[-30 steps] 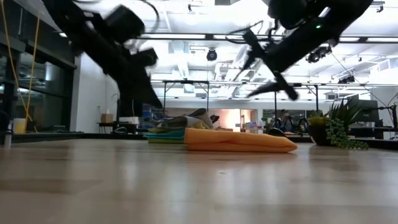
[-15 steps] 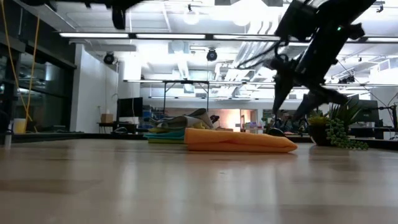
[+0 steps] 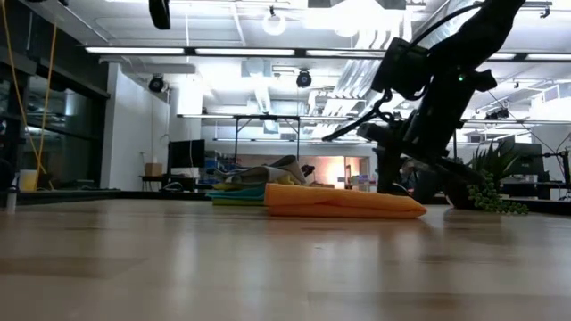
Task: Fold microfiber towels
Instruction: Stack the orange microfiber towel on the folded microfiber towels
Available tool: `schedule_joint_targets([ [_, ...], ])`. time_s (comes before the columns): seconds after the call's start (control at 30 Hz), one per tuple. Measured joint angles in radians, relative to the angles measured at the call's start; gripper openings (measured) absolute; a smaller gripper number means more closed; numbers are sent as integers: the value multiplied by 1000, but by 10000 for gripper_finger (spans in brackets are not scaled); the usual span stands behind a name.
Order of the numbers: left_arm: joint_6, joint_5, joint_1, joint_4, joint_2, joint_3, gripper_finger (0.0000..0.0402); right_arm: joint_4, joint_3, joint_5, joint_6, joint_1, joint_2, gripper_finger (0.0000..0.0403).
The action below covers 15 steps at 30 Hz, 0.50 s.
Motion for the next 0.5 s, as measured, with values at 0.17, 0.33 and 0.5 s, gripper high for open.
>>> schedule_joint_targets([
  [0.17,3,-3,1,-20,-1,0,0,14,0,5,4,22,11,215],
  [0.33,48,-37,1,-20,-14,0,0,26,0,22,-2,44,15,150],
  [0.5,99,-53,2,-19,-41,-1,0,51,0,-9,-103,39,22,28],
])
